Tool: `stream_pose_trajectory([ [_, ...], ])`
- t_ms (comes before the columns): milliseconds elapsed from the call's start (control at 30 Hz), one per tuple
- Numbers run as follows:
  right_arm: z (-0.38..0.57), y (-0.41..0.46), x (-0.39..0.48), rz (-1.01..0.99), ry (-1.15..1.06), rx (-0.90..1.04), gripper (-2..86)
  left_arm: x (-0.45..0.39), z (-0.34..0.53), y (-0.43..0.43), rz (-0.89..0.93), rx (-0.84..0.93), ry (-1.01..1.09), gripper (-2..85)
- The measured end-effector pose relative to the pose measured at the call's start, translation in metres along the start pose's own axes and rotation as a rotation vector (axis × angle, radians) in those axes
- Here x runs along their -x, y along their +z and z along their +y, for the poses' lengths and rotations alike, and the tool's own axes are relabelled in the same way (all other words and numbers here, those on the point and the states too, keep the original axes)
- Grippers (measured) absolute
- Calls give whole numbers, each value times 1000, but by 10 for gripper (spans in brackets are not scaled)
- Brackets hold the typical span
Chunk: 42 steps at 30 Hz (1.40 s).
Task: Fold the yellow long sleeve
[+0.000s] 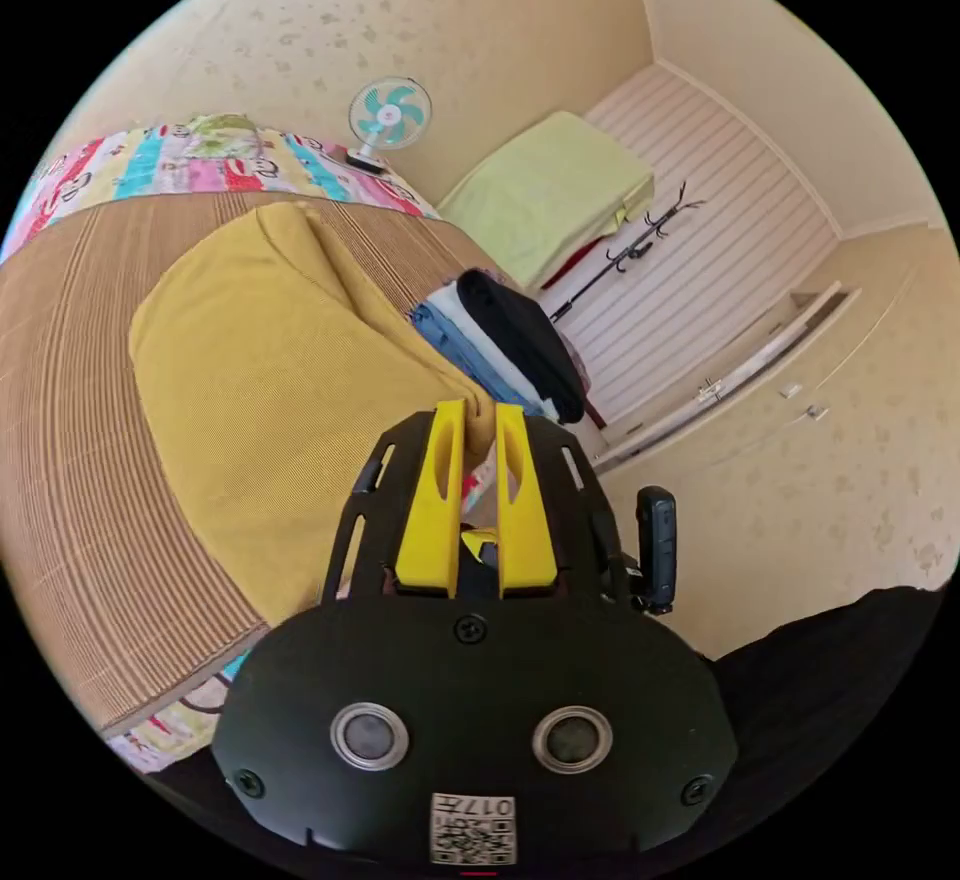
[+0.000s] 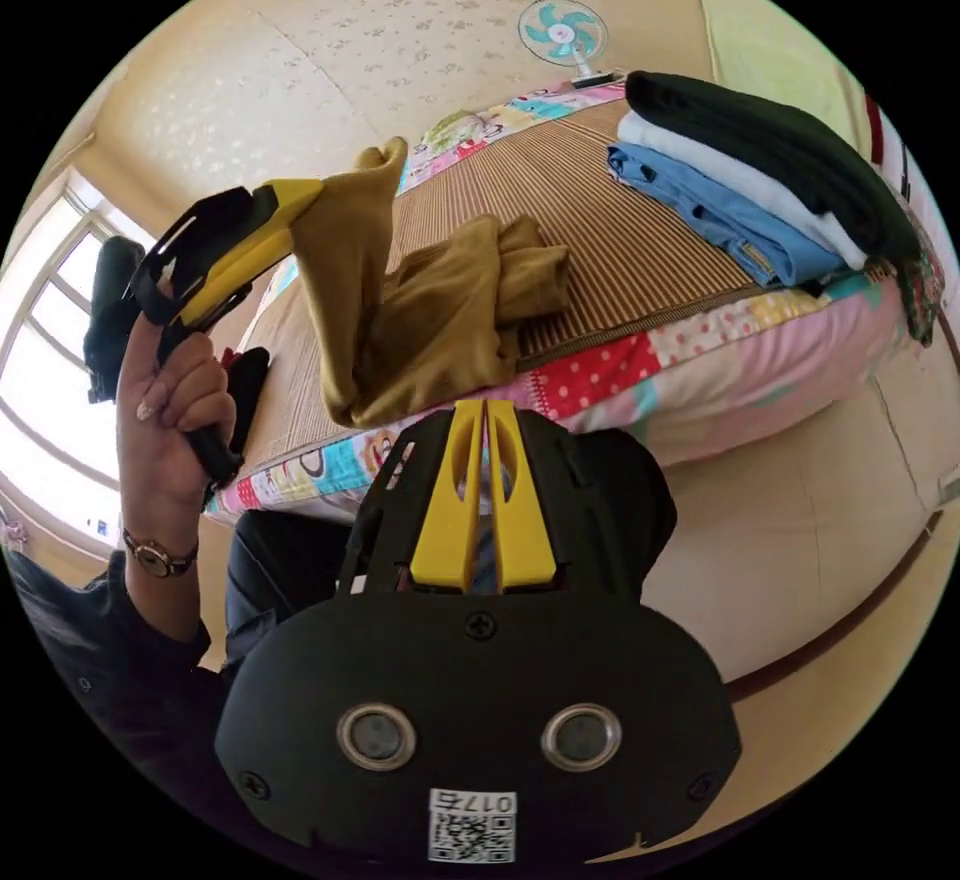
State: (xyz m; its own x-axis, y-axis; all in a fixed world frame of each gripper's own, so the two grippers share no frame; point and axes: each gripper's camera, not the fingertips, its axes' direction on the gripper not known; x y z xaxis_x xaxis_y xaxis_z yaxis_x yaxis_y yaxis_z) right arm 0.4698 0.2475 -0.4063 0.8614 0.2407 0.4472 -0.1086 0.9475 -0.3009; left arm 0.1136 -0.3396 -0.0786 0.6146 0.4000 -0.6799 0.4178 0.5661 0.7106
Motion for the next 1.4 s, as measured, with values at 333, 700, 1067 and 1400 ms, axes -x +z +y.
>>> stream_pose_trajectory([
  [333, 5, -34, -119, -369, 182, 33, 101, 92, 93, -57, -192, -124, -422, 168],
  [700, -44, 8, -175, -857, 519, 35, 231, 145, 142, -32, 293, 15, -719, 66],
  [1067, -127, 2, -8, -1180, 163, 84, 167, 25, 211, -244, -177, -206, -249, 79],
  [1400, -160, 64, 382, -1413, -85, 135, 123, 50, 399, -370, -421, -494, -649, 108],
])
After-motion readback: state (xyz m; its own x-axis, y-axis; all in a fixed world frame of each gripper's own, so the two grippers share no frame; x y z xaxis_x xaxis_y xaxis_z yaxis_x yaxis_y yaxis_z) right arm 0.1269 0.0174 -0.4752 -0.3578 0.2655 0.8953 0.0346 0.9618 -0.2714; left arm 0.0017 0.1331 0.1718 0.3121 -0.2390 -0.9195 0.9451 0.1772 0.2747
